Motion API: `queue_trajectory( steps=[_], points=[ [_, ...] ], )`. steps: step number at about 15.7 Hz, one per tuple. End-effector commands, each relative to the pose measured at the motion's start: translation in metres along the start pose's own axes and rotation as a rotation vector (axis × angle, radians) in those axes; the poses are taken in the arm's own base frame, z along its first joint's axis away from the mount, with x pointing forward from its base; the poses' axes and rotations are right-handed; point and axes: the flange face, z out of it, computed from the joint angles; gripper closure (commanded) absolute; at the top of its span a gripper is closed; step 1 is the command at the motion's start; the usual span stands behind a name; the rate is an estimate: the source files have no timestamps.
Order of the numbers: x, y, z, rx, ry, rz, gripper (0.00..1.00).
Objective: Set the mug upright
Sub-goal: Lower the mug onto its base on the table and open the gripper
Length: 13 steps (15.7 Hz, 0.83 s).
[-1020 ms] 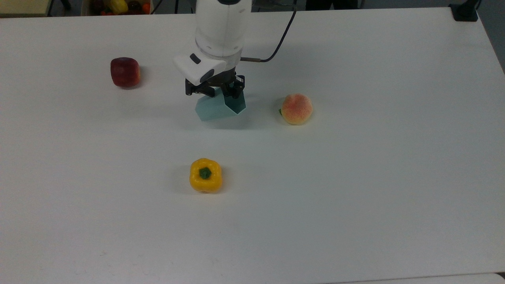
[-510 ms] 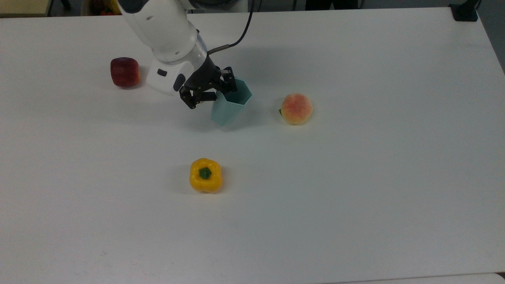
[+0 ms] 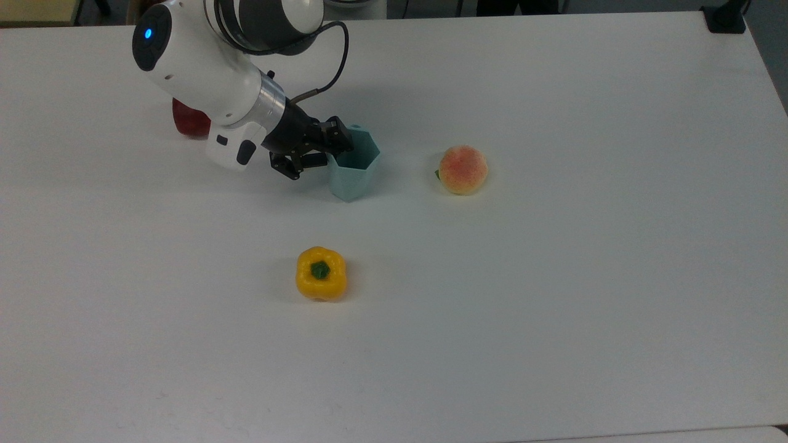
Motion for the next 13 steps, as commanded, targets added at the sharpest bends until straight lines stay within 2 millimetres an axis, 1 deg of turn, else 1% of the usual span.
queue_trajectory(
  steps=[1,5,6,7,8,9,11,13],
  points=[
    [-0.002,0.000,0.013,0.040,-0.029,-0.003,1.00],
    [-0.004,0.004,0.016,0.043,-0.036,0.002,0.99],
    [-0.004,0.004,0.016,0.043,-0.036,0.004,0.87],
    [-0.005,0.004,0.016,0.047,-0.041,0.005,0.61],
    [-0.006,0.004,0.016,0.054,-0.050,0.012,0.15],
    [-0.006,0.002,0.012,0.048,-0.049,0.008,0.00],
    [-0.006,-0.006,-0.001,0.045,-0.039,-0.002,0.00],
    [-0.008,-0.020,-0.021,0.047,-0.034,-0.017,0.00]
  ],
)
